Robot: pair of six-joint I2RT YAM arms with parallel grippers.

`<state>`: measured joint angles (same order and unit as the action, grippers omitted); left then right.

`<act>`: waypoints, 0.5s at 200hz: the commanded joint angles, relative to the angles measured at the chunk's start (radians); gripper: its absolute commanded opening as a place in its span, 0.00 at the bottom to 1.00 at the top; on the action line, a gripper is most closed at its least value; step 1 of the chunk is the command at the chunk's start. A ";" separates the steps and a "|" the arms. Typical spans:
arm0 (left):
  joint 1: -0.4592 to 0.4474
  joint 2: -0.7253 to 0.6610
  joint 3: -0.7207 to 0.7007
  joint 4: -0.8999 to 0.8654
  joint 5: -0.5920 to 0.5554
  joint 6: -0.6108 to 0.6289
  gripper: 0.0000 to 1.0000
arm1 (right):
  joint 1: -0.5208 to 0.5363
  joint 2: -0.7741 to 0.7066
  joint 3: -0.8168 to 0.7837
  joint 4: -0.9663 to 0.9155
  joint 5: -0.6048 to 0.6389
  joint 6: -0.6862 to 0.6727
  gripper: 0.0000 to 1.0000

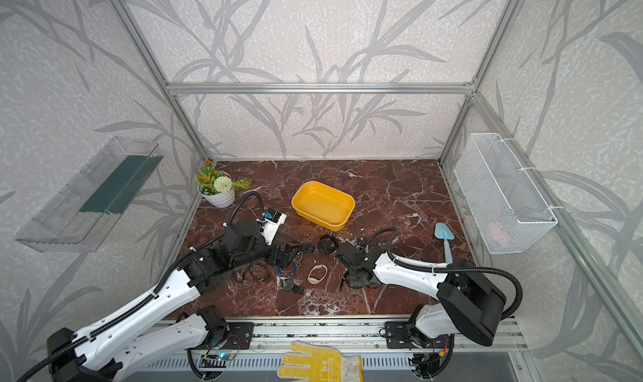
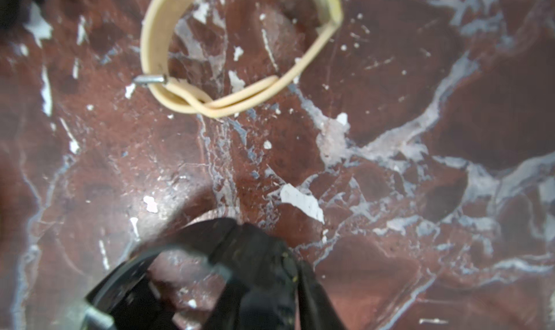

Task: Put the watch into the storage box
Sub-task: Pick up the watch at the center of the board.

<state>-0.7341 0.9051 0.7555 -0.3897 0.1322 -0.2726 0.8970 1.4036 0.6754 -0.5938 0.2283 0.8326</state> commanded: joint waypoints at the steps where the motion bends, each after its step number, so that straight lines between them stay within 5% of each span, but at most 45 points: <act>1: -0.008 0.002 -0.011 0.008 0.021 -0.011 0.98 | 0.007 0.026 0.032 0.009 0.010 0.000 0.06; 4: -0.008 0.002 -0.012 0.009 0.023 -0.012 0.98 | 0.008 0.031 0.034 0.008 0.012 0.000 0.00; 73: -0.016 0.023 -0.006 0.039 0.089 -0.009 0.98 | 0.006 -0.077 0.176 -0.184 0.144 -0.055 0.00; 100: -0.016 0.041 0.035 0.005 0.125 0.016 0.98 | -0.015 -0.147 0.240 -0.111 0.228 -0.152 0.00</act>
<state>-0.7464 0.9337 0.7437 -0.3672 0.2096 -0.2817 0.8974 1.3201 0.8509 -0.7113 0.3443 0.7723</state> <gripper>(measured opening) 0.975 0.191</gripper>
